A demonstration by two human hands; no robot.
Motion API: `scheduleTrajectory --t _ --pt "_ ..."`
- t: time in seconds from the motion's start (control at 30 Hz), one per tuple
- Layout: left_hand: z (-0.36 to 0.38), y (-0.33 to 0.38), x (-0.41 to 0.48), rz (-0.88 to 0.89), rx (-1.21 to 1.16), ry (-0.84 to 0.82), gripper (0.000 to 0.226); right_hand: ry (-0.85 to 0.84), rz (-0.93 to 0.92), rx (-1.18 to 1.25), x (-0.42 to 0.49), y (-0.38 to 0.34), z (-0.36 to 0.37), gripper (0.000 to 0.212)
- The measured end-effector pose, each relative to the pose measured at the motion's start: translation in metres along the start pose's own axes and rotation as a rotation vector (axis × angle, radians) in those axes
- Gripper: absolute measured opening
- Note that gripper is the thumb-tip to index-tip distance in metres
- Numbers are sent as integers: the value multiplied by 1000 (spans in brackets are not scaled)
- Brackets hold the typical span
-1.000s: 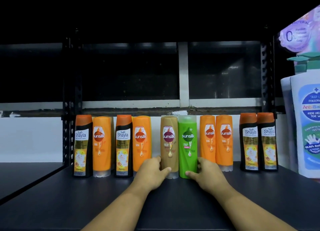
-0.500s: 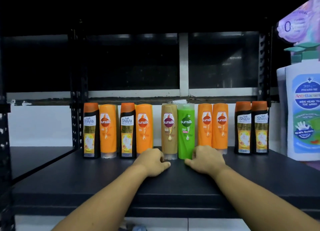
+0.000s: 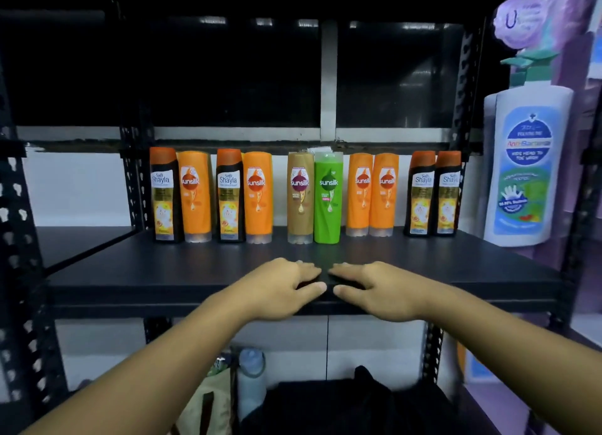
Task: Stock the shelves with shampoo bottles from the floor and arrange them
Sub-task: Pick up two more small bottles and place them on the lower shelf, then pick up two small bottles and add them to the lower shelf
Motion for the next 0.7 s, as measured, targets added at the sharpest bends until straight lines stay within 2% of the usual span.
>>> scheduleTrajectory --t 0.1,0.2,0.27,0.37,0.47,0.6,0.7 --pt "14 22 -19 76 69 138 50 75 -31 -39 -36 -11 9 55" --pt "35 43 -32 184 -52 279 48 149 -21 -50 -69 -13 25 52" --pt "59 56 -36 214 -145 287 49 162 8 -50 -89 -8 43 55" --pt "107 69 -36 166 -253 213 46 110 66 -73 -107 11 84 53" --pt "166 77 -35 115 -306 80 43 -28 126 -77 -117 33 142 50" --pt "270 86 -31 51 -322 -208 51 -268 198 -42 -131 61 235 52" --pt "340 90 -34 -29 -439 -398 45 -428 276 57 -135 82 307 53"
Point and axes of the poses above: each hand's wrist, its own x-axis towards the middle knuckle, its own z-axis out of the palm, y = z × x, the point moved 4 cm from there along x, towards the middle knuckle, and after that the axes turned 14 degrees about -y, right-handed, at the moved point
